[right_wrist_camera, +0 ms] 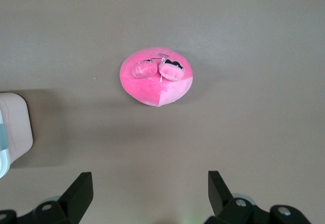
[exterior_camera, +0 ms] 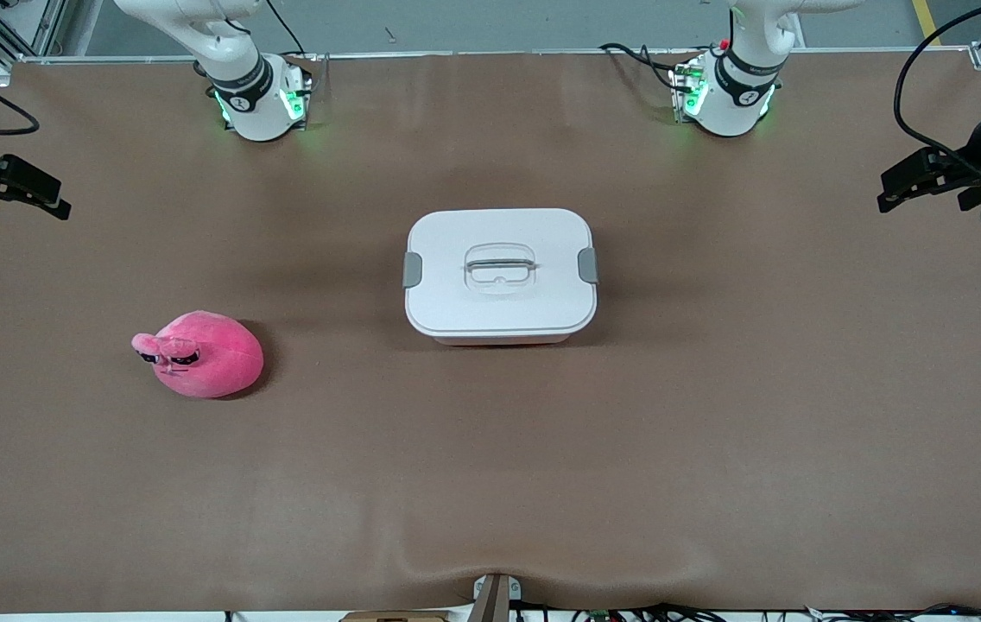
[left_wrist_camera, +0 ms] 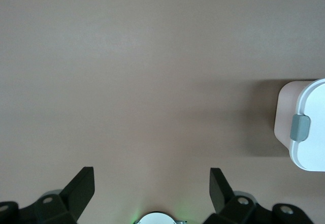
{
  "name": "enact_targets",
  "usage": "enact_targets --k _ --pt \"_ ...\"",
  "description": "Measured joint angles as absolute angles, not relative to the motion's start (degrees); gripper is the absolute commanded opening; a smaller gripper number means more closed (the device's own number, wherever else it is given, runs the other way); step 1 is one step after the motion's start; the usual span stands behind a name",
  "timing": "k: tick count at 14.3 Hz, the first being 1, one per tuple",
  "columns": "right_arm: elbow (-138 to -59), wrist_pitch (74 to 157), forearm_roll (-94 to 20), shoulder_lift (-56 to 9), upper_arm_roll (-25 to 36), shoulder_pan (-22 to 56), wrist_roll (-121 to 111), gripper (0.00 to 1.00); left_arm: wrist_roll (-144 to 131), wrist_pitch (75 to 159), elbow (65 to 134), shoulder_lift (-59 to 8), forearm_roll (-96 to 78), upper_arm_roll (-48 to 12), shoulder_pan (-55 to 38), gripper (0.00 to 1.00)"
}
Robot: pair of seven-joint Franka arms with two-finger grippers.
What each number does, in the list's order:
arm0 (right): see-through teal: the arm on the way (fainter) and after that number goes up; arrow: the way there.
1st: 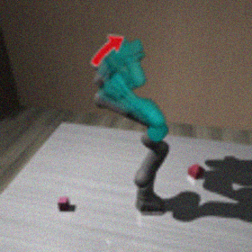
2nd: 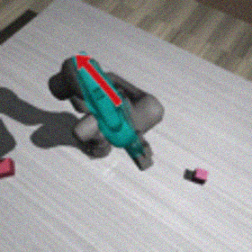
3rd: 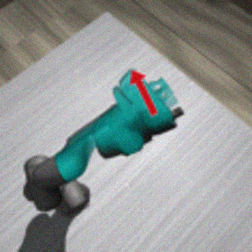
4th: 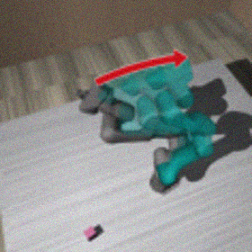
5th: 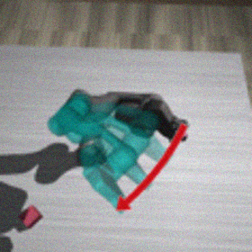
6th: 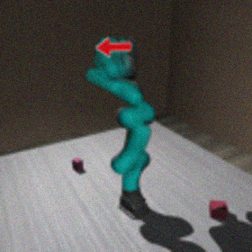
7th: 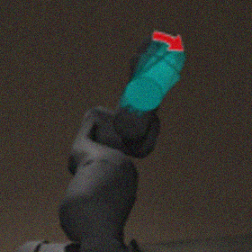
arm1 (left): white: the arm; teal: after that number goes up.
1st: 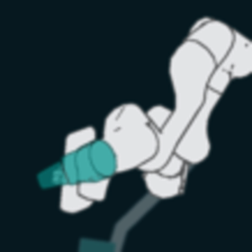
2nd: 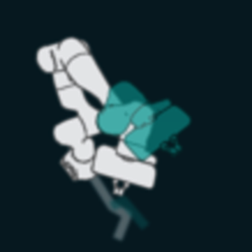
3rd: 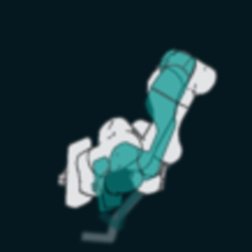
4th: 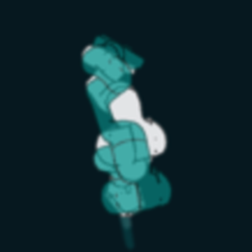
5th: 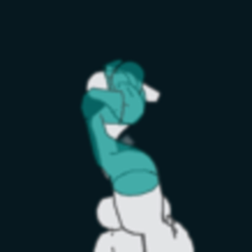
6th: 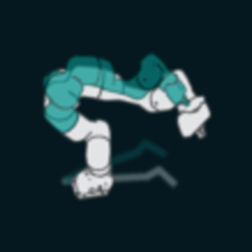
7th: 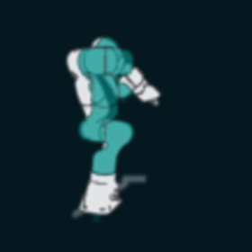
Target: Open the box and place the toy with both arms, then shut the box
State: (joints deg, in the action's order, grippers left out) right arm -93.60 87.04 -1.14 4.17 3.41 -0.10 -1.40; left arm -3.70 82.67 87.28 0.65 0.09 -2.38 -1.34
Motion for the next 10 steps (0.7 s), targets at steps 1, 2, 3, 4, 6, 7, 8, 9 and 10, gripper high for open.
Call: enact_targets --k 1,2,3,4,6,7,8,9,10 --pt "-93.60 87.03 -1.14 4.15 3.40 -0.09 -1.40 1.00 -3.70 82.67 87.28 0.65 0.09 -2.38 -1.34 1.00" --pt "-93.60 87.03 -1.14 4.12 3.38 -0.08 -1.39 1.00 -3.70 82.67 87.28 0.65 0.09 -2.38 -1.34 1.00" --pt "-93.60 87.03 -1.14 4.06 3.34 -0.06 -1.39 1.00 -3.70 82.67 87.28 0.65 0.09 -2.38 -1.34 1.00" --pt "-93.60 87.03 -1.14 4.01 3.30 -0.04 -1.39 1.00 -3.70 82.67 87.28 0.65 0.09 -2.38 -1.34 1.00" --pt "-93.60 86.88 -1.14 3.95 3.27 -0.04 -1.35 1.00 -3.70 82.67 87.28 0.55 0.09 -2.36 -1.33 1.00" --pt "-93.60 86.60 -1.14 3.95 3.28 -0.04 -1.32 1.00 -3.70 82.67 87.27 0.34 0.09 -2.35 -1.33 1.00" --pt "-93.60 86.32 -1.14 3.94 3.29 -0.05 -1.30 1.00 -3.68 82.67 87.25 0.06 0.09 -2.36 -1.33 1.00" --pt "-93.60 86.18 -1.14 3.94 3.29 -0.06 -1.30 1.00 -3.66 82.67 87.23 -0.28 0.09 -2.35 -1.32 1.00" --pt "-93.60 86.09 -1.14 3.94 3.30 -0.06 -1.30 1.00 -3.65 82.67 87.22 -0.71 0.09 -2.34 -1.26 1.00"
